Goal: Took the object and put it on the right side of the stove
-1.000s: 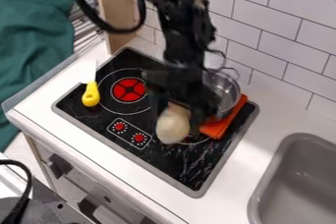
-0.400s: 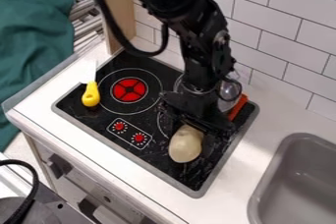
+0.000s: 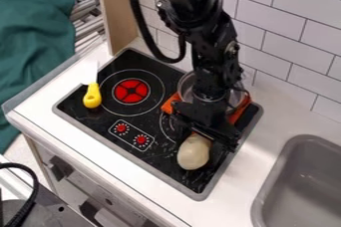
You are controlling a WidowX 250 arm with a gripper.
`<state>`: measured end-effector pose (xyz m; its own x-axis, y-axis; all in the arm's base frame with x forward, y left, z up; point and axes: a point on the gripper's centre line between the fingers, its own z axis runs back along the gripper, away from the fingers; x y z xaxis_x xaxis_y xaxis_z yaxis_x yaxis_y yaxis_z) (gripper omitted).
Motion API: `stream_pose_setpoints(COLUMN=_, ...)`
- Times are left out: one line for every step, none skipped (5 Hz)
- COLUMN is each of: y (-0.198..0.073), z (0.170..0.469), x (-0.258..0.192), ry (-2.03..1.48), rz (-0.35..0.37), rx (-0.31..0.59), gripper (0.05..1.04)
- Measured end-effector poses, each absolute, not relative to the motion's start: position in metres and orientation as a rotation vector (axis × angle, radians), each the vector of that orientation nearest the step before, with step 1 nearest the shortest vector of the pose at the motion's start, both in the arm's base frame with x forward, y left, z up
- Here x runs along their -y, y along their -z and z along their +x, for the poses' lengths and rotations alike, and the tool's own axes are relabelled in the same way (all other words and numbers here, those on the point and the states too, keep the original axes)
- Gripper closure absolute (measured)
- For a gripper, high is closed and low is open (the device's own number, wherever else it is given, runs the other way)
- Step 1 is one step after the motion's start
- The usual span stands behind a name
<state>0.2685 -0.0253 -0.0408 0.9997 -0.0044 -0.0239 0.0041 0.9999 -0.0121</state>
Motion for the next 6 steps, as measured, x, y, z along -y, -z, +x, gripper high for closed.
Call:
stream_pose_setpoints(y=0.04, z=0.269, x=0.024, ry=0.014, rz=-0.013, rx=-0.027, gripper=0.063)
stream_pose_setpoints(y=0.039, z=0.268, x=0.024, ry=0.017, rz=-0.013, rx=-0.036, gripper=0.073)
stream_pose_setpoints(y=0.017, z=0.272, x=0.021, ry=-0.01, rz=0.006, rx=0.01, gripper=0.074)
stream_pose_setpoints(y=-0.02, z=0.275, x=0.017, ry=-0.042, rz=0.022, rx=0.089, gripper=0.075)
stream_pose_setpoints(y=-0.046, z=0.281, x=0.018, ry=-0.068, rz=0.008, rx=0.18, gripper=0.075)
stream_pose_setpoints(y=-0.054, z=0.29, x=0.006, ry=-0.099, rz=-0.018, rx=0.205, gripper=0.075)
